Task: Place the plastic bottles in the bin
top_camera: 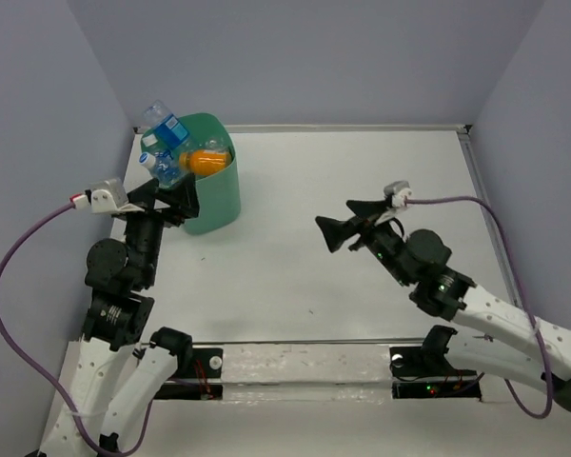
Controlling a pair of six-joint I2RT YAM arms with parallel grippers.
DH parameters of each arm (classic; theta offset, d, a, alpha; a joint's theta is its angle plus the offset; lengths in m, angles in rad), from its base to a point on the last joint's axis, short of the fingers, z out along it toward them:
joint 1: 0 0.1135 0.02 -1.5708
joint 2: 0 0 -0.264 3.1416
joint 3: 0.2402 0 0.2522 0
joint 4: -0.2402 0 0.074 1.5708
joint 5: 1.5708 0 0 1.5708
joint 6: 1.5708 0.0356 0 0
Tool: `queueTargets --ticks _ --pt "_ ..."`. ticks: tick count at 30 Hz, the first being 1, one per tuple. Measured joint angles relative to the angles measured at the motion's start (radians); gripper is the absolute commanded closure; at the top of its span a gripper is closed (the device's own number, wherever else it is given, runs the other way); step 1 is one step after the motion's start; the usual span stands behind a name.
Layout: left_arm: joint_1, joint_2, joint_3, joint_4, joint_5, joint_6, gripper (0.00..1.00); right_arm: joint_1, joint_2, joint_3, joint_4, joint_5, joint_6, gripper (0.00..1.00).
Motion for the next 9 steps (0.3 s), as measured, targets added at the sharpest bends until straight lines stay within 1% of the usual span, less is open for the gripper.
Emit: queueTargets --ticks 5,7,9 --pt "0.0 -0.033 -0.07 0.007 0.149 -0.031 0.01 0.0 -0.354 -0.23 -0.037 0.12 0.051 0.0" --pt "0.0 -0.074 -0.12 0.011 0.191 -0.046 0.01 0.0 -0.487 -0.29 -0.045 0.161 0.068 0.0" --pt "0.0 -0.124 -0.169 0.006 0.216 -0.057 0.01 0.0 -0.554 -0.322 -0.052 0.186 0.075 0.0"
